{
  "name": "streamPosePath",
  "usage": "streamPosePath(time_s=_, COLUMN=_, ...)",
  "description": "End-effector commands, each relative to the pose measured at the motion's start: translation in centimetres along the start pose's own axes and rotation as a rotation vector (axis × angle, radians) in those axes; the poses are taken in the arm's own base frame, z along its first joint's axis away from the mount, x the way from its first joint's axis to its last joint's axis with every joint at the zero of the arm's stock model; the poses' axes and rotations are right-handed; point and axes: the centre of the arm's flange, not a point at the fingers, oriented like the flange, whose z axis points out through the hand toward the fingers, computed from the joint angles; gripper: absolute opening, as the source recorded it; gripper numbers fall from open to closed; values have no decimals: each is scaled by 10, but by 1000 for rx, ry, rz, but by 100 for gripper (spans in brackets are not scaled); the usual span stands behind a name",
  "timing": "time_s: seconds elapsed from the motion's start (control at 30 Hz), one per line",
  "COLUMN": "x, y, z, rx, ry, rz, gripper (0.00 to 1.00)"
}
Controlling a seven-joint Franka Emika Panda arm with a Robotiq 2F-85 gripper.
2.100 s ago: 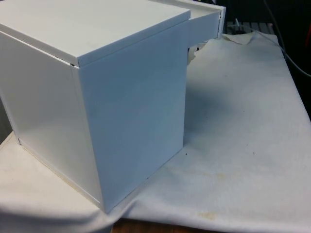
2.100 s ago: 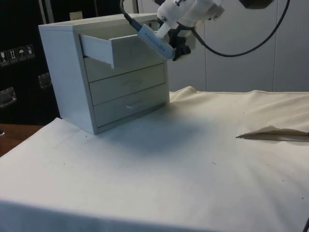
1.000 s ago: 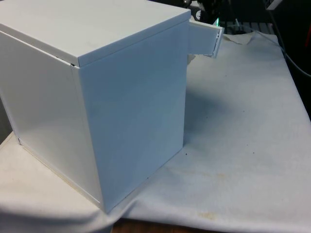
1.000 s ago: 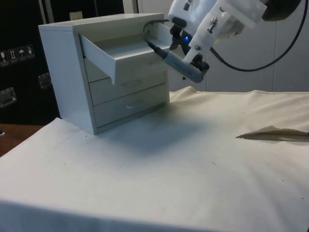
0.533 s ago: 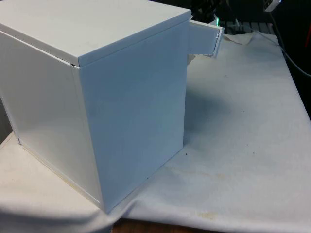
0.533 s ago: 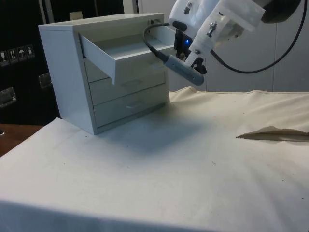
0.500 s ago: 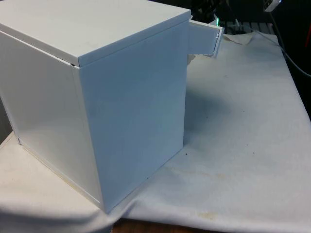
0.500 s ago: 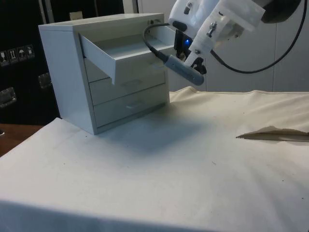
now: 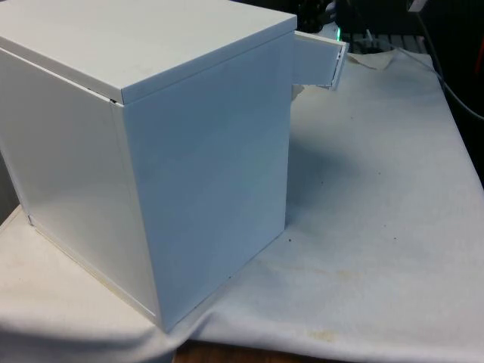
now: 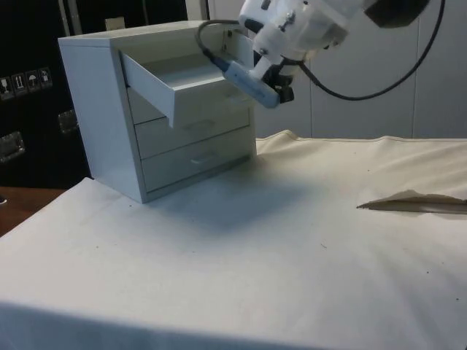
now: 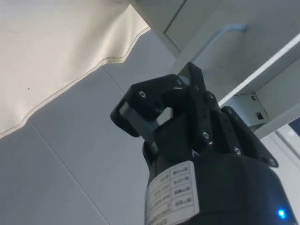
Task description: Open the drawer, then close it.
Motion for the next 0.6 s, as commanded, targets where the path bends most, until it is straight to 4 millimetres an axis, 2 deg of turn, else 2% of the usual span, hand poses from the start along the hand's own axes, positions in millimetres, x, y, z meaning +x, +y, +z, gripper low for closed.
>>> streamPosePath(time_s=0.0, x=2, y=7, z=4, rx=6, ry=11, rz=4, gripper=0)
streamPosePath(time_s=0.03, x=1, y=3, z=2, rx=2, ry=0, rz=4, gripper=0)
streamPosePath(time_s=0.33, x=9, y=35, z=22, rx=27, ry=13, rz=32, gripper=0)
streamPosePath(time_s=0.37, x=8, y=29, z=20, rx=25, ry=5, rz=35, gripper=0)
streamPosePath(time_s=0.4, x=9, y=38, z=23, rx=29, ry=13, rz=36, gripper=0)
streamPosePath(time_s=0.57, x=10, y=55, z=23, rx=29, ry=14, rz=48, gripper=0)
